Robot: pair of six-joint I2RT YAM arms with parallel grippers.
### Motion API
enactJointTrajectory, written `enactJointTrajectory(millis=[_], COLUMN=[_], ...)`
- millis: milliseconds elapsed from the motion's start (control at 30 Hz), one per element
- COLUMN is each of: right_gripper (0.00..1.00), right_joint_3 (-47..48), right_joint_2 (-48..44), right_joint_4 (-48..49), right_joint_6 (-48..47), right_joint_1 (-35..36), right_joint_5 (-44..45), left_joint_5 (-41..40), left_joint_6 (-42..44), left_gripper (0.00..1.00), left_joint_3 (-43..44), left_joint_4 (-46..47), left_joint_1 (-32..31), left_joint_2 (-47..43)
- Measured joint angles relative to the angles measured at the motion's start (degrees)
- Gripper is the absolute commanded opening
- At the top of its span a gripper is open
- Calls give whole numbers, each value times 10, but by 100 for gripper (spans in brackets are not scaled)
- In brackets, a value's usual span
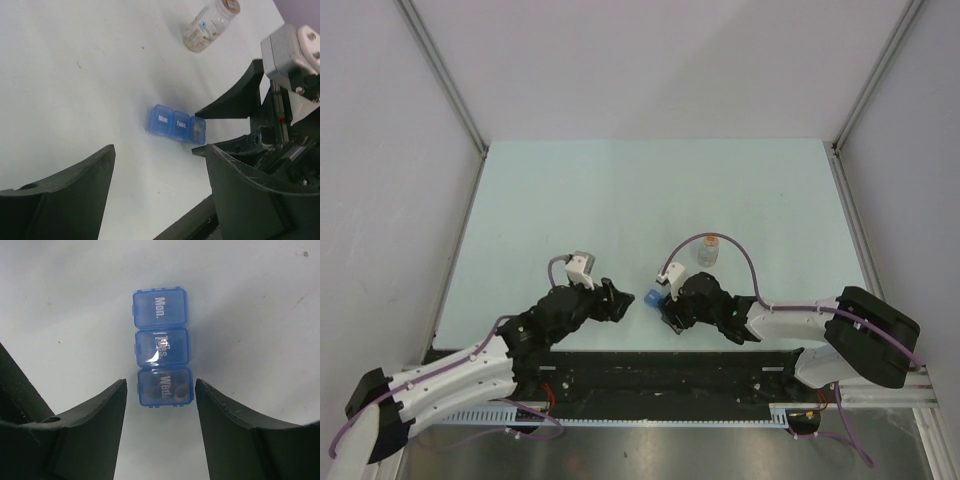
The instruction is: Sort the pills into containers
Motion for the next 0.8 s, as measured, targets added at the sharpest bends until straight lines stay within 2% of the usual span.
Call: enactJointTrajectory(millis=[333,567,800], right_gripper=[25,19,18], right_joint_3=[4,4,5], right_joint_2=[-8,-85,-183], right_joint_4=[-22,-62,-92], right_joint_6=[7,13,21], right_joint_1=[0,3,8], right_joint_5=[3,-7,-48], left_joint_5=[16,43,102], left_joint_6=[-62,-94,-120], left_gripper=[81,82,80], left_joint_3=[-5,-4,44], left_joint_4=[-11,-17,-24], left_joint_1=[50,75,78], left_joint_2=[-28,-21,47])
